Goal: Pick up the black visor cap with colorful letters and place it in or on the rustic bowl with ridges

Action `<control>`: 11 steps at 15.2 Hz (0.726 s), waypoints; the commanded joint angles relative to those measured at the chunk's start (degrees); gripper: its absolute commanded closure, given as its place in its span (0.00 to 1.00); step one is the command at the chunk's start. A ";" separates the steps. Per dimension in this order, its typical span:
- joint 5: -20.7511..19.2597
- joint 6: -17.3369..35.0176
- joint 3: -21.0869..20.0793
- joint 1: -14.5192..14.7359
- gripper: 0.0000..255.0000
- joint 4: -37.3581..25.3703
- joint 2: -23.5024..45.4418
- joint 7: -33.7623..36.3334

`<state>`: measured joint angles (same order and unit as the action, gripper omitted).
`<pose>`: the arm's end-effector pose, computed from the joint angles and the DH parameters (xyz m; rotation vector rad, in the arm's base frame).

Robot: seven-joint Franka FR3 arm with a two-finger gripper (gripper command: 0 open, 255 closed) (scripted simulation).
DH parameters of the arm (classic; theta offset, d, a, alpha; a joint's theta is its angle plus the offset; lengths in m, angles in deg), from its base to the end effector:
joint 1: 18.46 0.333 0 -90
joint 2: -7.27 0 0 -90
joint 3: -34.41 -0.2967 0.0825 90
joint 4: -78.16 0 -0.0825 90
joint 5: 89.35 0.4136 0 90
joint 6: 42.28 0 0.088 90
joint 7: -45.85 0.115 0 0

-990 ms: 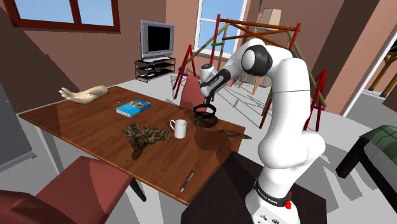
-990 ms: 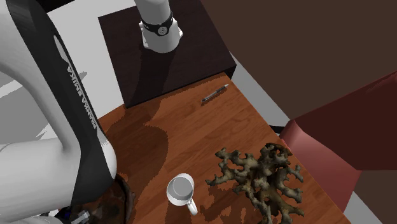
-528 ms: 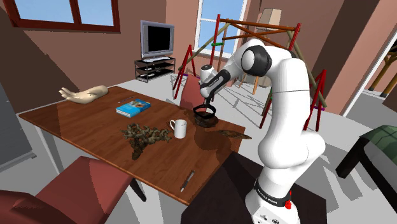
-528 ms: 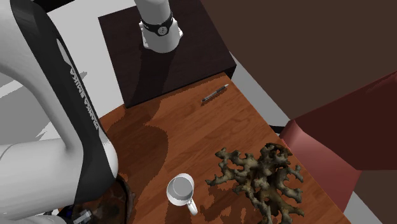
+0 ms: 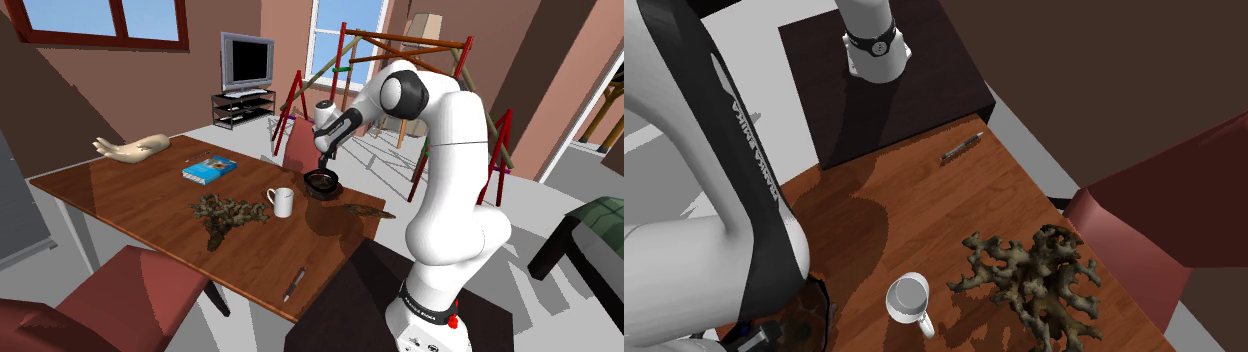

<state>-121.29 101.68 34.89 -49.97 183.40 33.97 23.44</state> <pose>0.5774 -0.3581 0.2514 2.6936 0.3456 0.0118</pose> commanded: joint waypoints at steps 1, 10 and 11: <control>0.57 -1.61 -0.49 0.24 0.00 0.95 -2.46 -0.37; 1.32 -3.67 -1.09 0.57 0.00 1.79 -5.21 -0.82; 1.32 -3.67 -1.09 0.57 0.00 1.79 -5.21 -0.82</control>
